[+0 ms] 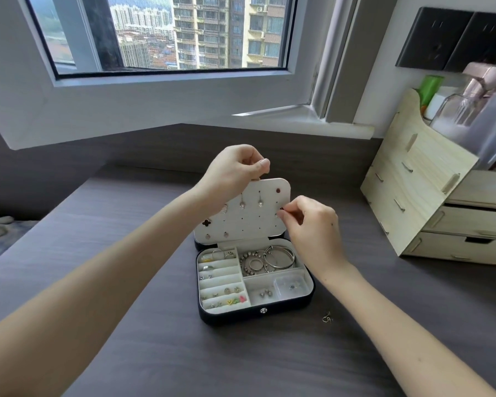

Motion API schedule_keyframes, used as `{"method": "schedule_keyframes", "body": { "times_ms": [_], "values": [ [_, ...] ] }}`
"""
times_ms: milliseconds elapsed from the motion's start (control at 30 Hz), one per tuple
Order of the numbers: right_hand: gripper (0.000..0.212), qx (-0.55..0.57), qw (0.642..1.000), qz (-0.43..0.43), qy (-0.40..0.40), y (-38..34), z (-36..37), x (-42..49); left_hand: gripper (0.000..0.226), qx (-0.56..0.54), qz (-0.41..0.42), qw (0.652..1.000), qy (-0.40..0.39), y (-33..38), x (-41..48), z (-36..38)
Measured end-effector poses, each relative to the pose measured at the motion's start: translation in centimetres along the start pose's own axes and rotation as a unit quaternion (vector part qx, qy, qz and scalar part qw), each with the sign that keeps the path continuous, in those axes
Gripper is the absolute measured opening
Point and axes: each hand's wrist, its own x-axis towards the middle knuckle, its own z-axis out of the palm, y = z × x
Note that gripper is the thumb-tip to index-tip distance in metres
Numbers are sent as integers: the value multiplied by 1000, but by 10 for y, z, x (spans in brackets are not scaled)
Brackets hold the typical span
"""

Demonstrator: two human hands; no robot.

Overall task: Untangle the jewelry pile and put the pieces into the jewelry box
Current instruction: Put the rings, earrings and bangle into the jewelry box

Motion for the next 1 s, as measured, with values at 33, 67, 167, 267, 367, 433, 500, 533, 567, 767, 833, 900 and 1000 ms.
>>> {"method": "schedule_keyframes", "body": {
  "times_ms": [33, 67, 167, 267, 367, 433, 500, 533, 567, 767, 833, 900, 1000],
  "values": [
    [13, 2, 1000, 1, -2, -1, 0, 0, 19, 2, 0, 1000, 1, -1, 0, 0],
    [13, 4, 1000, 1, -4, -1, 0, 1, 19, 4, -1, 1000, 3, -1, 0, 0],
    [12, 12, 1000, 1, -3, -3, 0, 3, 19, 11, 1, 1000, 7, -1, 0, 1],
    [13, 31, 999, 21, -6, -3, -1, 6, 20, 22, 1, 1000, 8, -1, -2, 2],
    [19, 29, 997, 65, -5, -3, -5, 9, 19, 30, -1, 1000, 1, -1, -4, 3],
    [26, 38, 994, 104, -18, 0, -12, 12, 19, 28, -18, 999, -13, 2, -5, 1],
    [25, 100, 984, 128, -73, 3, -20, 15, 18, 11, -50, 997, -50, 7, -6, -3],
    [22, 134, 977, 128, -105, 4, -23, 15, 18, -6, -66, 995, -81, 10, -7, -6],
    [20, 158, 972, 122, -126, 6, -26, 13, 17, -26, -82, 989, -116, 12, -7, -8],
    [19, 193, 973, 59, -115, 16, -32, -9, 16, -44, -136, 954, -264, 2, 3, -9],
    [20, 181, 978, 21, -103, 21, -29, -15, 16, -22, -147, 943, -298, -7, 6, -3],
    [18, 178, 980, -22, -89, 25, -27, -19, 18, -20, -153, 932, -329, -17, 10, 2],
    [17, 172, 979, -65, -87, 31, -25, -22, 20, -47, -159, 916, -365, -27, 15, 9]
  ]
}}
